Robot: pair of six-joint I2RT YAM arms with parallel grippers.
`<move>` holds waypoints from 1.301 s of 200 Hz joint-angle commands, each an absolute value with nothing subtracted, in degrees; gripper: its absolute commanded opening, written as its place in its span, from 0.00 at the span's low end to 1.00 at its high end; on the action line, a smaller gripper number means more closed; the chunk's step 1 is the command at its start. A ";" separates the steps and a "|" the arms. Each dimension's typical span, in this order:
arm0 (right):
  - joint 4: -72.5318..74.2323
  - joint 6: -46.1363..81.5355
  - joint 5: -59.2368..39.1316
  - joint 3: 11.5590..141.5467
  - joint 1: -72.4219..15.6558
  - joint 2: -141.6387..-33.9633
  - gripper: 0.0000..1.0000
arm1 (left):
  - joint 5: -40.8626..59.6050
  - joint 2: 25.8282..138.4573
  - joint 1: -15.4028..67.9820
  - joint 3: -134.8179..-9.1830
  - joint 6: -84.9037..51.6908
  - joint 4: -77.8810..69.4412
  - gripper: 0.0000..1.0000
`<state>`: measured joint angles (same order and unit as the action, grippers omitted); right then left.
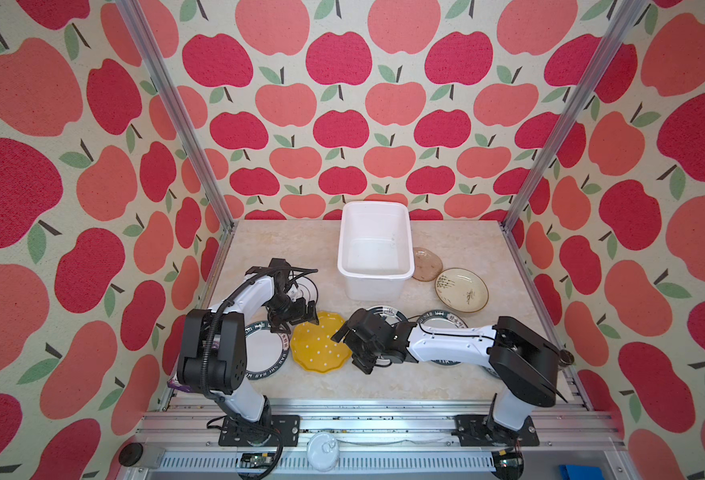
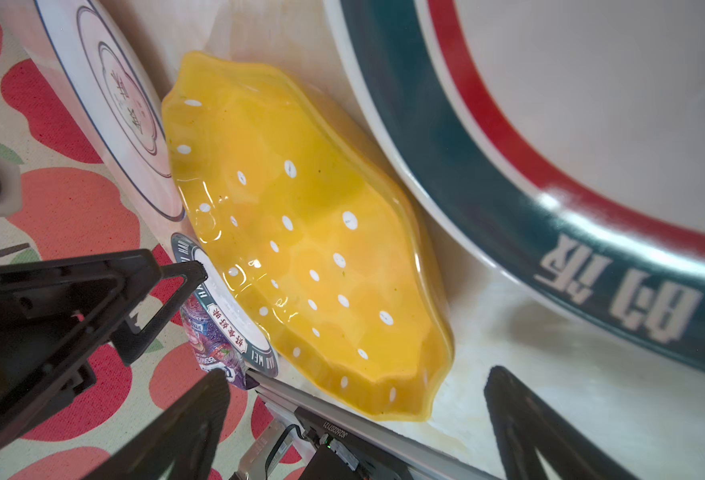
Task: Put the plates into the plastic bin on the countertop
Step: 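Lower the right gripper onto the yellow dish rim while the left gripper hovers nearby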
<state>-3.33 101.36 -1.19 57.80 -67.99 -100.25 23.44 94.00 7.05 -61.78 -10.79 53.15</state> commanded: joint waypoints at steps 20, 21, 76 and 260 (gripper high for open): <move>-1.61 103.24 -1.36 58.27 -67.90 -101.97 0.99 | 25.22 96.43 7.39 -63.14 -9.76 51.28 0.96; -1.51 103.21 -1.34 58.27 -67.87 -102.00 0.99 | 25.31 96.51 7.38 -63.12 -9.76 51.26 0.97; 2.92 102.99 -1.85 57.76 -67.46 -104.01 0.99 | 26.16 98.02 7.65 -62.02 -10.11 49.57 0.93; 8.94 92.23 1.40 60.54 -67.46 -102.84 0.89 | 26.63 99.32 8.98 -62.59 -8.35 50.92 0.85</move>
<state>3.75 95.68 -0.49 57.76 -67.48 -104.07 23.79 98.39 7.90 -61.87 -9.37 48.84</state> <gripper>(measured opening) 0.905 0.850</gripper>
